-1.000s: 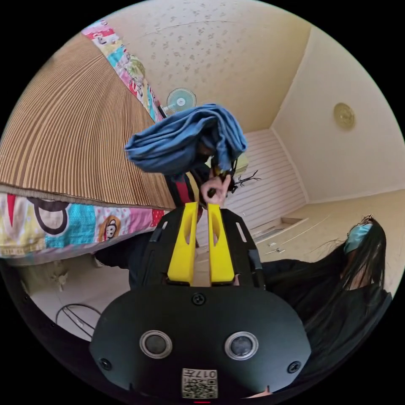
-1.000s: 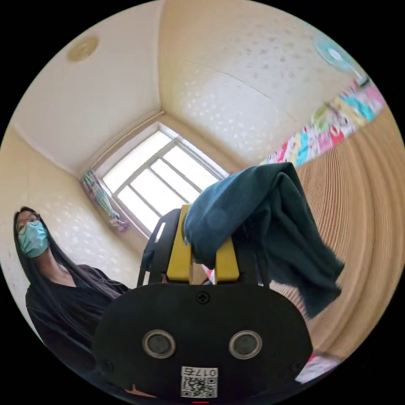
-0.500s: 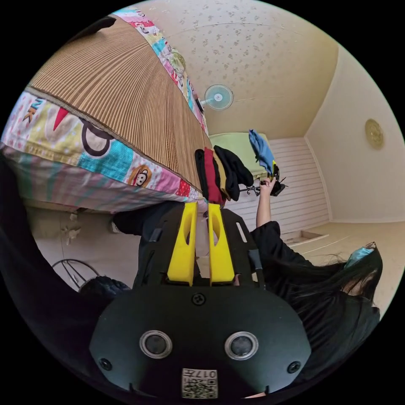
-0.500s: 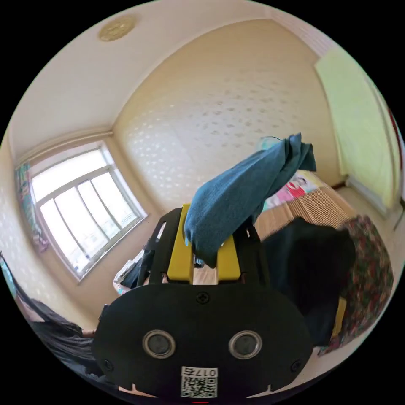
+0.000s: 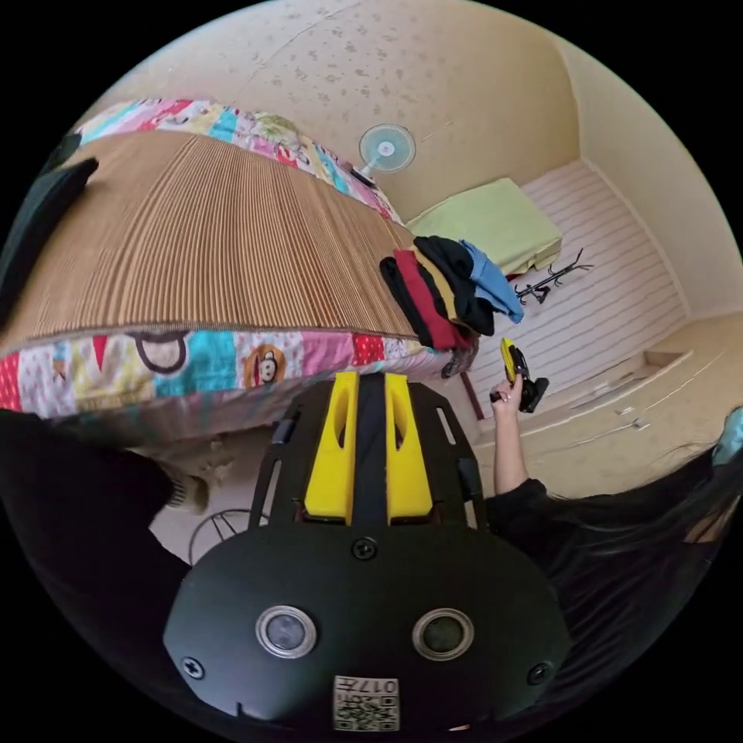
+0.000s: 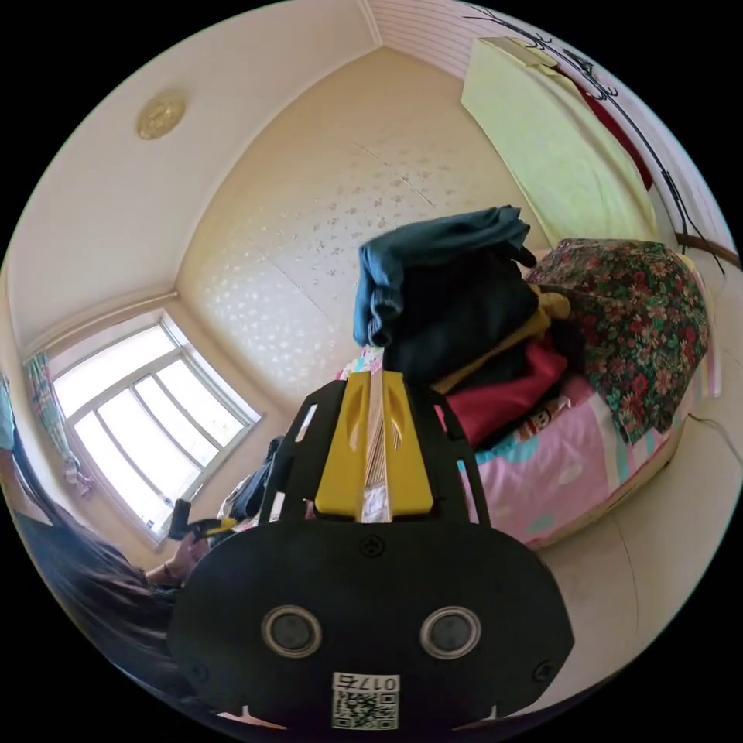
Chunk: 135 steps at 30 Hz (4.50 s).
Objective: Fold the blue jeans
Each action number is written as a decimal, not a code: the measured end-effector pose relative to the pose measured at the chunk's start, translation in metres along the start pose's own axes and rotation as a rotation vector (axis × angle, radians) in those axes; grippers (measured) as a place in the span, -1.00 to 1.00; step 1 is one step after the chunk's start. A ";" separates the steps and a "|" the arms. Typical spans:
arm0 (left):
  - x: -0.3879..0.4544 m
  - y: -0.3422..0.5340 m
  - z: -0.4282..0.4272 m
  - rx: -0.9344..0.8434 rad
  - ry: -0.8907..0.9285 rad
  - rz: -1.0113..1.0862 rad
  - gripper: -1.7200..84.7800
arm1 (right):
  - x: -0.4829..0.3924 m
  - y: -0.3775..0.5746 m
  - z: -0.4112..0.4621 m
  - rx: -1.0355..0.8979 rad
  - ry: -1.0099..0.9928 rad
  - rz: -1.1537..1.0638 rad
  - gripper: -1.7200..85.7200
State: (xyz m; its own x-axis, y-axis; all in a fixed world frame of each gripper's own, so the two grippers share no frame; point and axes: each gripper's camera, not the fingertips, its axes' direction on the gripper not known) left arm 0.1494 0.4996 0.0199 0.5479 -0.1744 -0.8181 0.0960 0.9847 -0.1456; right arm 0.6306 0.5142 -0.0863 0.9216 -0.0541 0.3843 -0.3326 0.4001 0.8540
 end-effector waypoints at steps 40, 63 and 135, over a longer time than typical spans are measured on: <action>-0.205 -0.195 0.112 0.034 -0.886 -0.232 -0.40 | -0.176 0.162 0.647 -0.698 0.811 -0.218 -0.17; -0.196 -0.215 0.077 0.030 -0.865 -0.234 -0.40 | -0.149 0.183 0.654 -0.710 0.812 -0.216 -0.16; -0.170 -0.241 0.005 0.027 -0.873 -0.237 -0.40 | -0.109 0.190 0.623 -0.714 0.820 -0.215 -0.16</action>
State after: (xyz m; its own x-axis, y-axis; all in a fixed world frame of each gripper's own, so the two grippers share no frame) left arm 0.0372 0.2919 0.1973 0.9458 -0.3203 -0.0543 0.2997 0.9248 -0.2343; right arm 0.3429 0.0264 0.2523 0.8872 0.3308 -0.3216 -0.2016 0.9049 0.3748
